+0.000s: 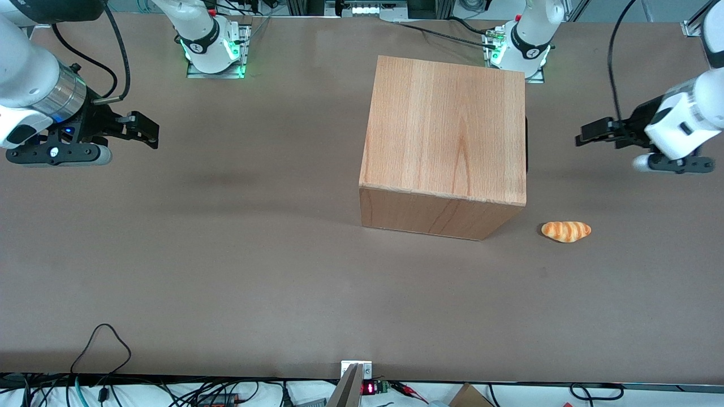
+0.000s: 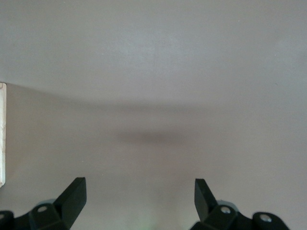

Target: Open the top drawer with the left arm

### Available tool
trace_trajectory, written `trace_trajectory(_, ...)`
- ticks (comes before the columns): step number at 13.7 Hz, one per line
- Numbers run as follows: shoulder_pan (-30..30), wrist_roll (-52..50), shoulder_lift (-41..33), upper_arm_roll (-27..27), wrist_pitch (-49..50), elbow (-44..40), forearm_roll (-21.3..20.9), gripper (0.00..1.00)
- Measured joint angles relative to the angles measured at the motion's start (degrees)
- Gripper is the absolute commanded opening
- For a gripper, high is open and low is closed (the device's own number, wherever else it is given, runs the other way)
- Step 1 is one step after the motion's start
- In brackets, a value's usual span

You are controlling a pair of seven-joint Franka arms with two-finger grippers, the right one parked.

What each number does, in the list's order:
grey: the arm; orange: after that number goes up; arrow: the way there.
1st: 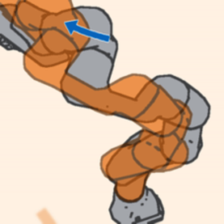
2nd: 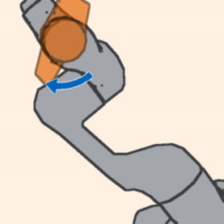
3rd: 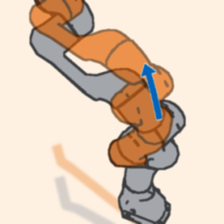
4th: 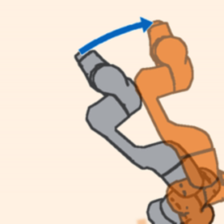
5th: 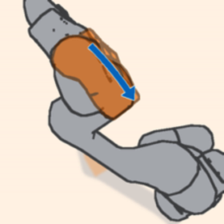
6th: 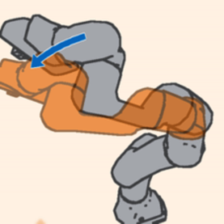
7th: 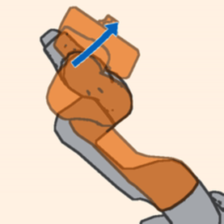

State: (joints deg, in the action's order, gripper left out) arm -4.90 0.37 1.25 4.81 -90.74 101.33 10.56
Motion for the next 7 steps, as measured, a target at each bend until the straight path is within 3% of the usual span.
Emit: trace_trajectory(7, 0.3, 0.4, 0.1, 3.6, -7.3, 8.3, 0.8, 1.00)
